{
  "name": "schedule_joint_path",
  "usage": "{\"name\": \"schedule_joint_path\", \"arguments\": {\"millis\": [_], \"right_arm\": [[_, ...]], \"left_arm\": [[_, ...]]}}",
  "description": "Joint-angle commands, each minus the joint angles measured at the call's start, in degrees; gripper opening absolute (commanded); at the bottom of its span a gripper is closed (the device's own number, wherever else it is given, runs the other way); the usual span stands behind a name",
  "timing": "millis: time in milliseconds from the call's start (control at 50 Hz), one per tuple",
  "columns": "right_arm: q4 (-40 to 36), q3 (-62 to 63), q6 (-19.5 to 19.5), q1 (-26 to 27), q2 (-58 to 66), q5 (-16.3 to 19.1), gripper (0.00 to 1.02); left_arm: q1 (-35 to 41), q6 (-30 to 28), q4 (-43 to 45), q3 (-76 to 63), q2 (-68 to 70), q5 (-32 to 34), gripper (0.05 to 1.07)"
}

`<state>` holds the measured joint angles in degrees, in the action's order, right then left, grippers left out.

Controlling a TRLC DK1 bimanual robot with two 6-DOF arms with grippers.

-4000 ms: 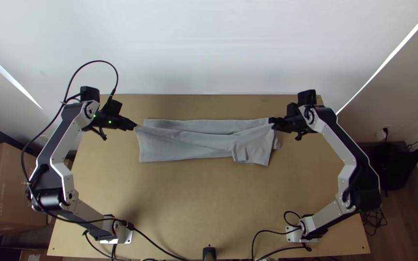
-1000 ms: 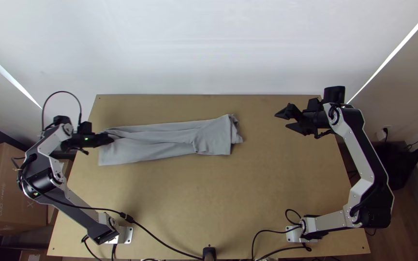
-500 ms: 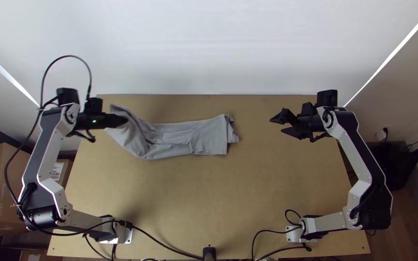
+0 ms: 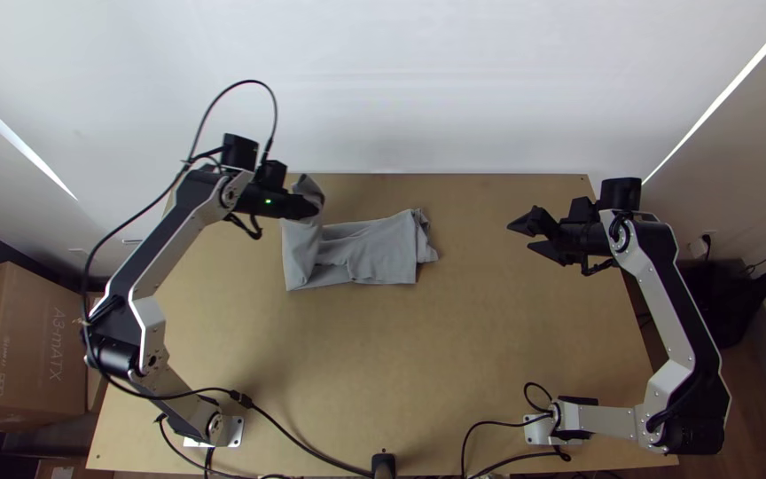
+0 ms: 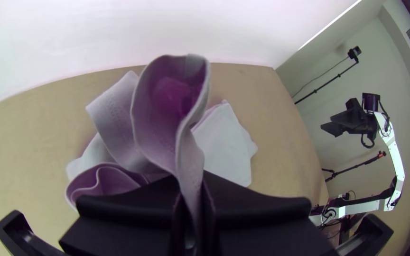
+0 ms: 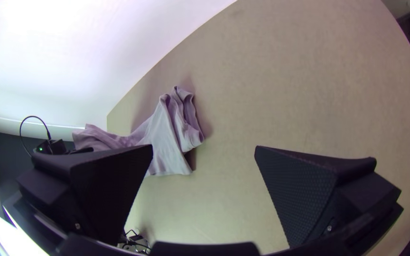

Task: Fold the t-shirt

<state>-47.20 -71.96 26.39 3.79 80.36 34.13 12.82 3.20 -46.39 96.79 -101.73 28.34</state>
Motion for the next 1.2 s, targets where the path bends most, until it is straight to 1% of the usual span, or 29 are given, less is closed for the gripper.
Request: {"name": "schedule_joint_path", "arguments": {"millis": [0,240,480,580,600,620,640,660,680,700,720,740,860,940,1040,1180], "right_arm": [[0.1,2.4,0.9,0.2,-2.3,0.6,0.99],[0.1,5.1,1.3,0.3,-4.4,0.1,0.99],[-0.3,6.4,1.4,0.7,-6.2,-0.9,0.99],[-0.2,7.7,2.0,0.6,-6.8,-1.0,0.99],[-0.2,8.1,2.0,0.5,-6.8,-1.1,0.99],[-0.2,8.4,2.0,0.4,-6.8,-1.1,0.99],[-0.2,8.9,2.0,0.2,-6.8,-1.2,0.99],[-0.2,9.2,2.0,-0.1,-6.8,-1.2,0.99],[-0.1,9.6,2.0,-0.4,-6.6,-1.4,0.99],[0.1,10.0,2.0,-0.6,-6.5,-1.6,0.99],[0.2,10.4,2.0,-1.1,-6.4,-1.9,0.99],[0.4,10.8,2.0,-1.5,-6.1,-2.2,0.99],[2.1,12.3,1.6,-4.8,-4.0,-4.2,0.99],[2.9,12.3,0.5,-6.6,-2.0,-5.6,0.99],[4.2,10.9,0.0,-9.0,1.2,-5.9,0.99],[4.5,4.7,0.2,-12.7,7.3,-6.4,0.99]], "left_arm": [[2.9,2.7,1.3,5.1,-3.6,-0.7,0.08],[8.6,4.9,1.0,13.0,-10.3,-1.4,0.08],[14.3,5.1,0.4,19.8,-18.6,-3.7,0.08],[17.6,5.1,-1.0,24.5,-23.1,-4.7,0.08],[18.2,5.2,-1.1,25.8,-24.0,-4.9,0.1],[18.9,5.2,-1.2,27.3,-25.0,-5.2,0.17],[19.7,5.2,-1.3,28.6,-25.9,-5.5,0.31],[20.1,5.2,-1.3,29.6,-26.7,-5.6,0.47],[20.8,5.2,-1.3,30.7,-27.4,-5.7,0.71],[21.2,5.1,-1.2,31.7,-28.1,-5.7,0.92],[21.7,5.1,-0.6,32.6,-28.5,-6.1,1.06],[22.2,5.2,0.3,33.0,-28.8,-6.5,1.03],[23.6,6.7,5.1,33.0,-26.9,-7.0,1.03],[23.6,7.3,6.0,33.0,-24.5,-7.2,1.03],[21.6,7.0,5.3,32.1,-21.1,-7.6,1.03],[16.4,6.7,2.3,29.8,-15.0,-7.9,1.03]]}}
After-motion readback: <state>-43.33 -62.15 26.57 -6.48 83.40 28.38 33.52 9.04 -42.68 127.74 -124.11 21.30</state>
